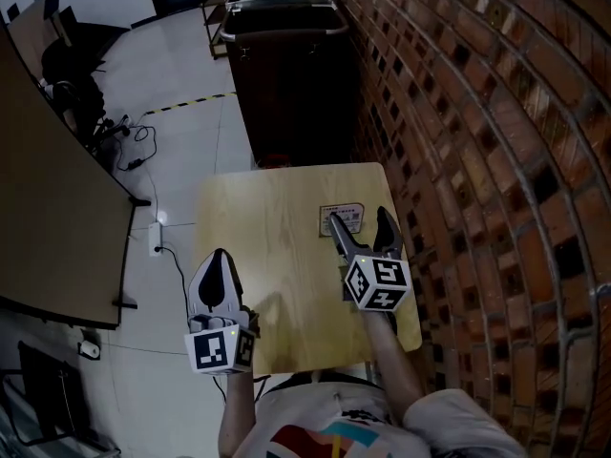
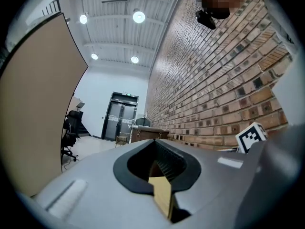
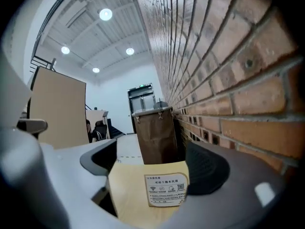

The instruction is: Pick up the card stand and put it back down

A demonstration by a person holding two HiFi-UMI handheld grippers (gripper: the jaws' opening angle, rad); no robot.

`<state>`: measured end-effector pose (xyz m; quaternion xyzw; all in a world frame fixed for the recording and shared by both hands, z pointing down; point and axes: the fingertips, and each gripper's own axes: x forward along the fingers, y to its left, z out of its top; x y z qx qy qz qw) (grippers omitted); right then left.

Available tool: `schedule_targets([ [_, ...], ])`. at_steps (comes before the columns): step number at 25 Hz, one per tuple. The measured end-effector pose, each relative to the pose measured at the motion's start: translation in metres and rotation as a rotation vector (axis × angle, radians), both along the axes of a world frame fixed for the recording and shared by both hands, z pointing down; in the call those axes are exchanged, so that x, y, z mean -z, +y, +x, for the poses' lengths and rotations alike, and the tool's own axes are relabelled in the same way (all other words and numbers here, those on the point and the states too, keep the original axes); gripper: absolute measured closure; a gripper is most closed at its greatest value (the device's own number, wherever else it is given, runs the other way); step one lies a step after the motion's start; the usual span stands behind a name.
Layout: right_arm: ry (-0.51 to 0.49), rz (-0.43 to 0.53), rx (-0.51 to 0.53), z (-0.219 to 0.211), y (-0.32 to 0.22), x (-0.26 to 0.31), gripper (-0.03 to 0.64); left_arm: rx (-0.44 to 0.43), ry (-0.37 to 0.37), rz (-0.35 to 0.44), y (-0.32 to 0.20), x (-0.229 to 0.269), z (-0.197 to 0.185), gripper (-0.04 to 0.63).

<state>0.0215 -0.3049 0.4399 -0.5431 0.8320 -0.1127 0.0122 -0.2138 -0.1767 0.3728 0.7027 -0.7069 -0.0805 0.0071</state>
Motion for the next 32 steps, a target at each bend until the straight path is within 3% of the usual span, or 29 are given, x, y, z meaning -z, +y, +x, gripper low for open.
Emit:
schedule_targets([
  [1,-0.015,0.032,0.021,0.002,0.013,0.014,0.236,-0.006,0.000,0.006,0.003,0.002,0.003,0.591],
  [4,-0.040,0.148,0.083,0.008,0.052,0.049,0.612,-0.045,-0.001,0.011,0.011,0.003,0.014,0.591],
  [10,-0.031,0.149,0.043,0.023,0.089,0.047,0.614,-0.078,0.000,0.052,0.020,0.019,0.035,0.591],
  [19,-0.040,0.158,0.077,0.021,0.107,0.058,0.614,-0.155,-0.034,0.055,0.034,0.019,0.065,0.591],
  [32,-0.019,0.178,0.096,0.016,0.121,0.069,0.614,-0.119,-0.014,0.071,0.047,0.027,0.058,0.591],
])
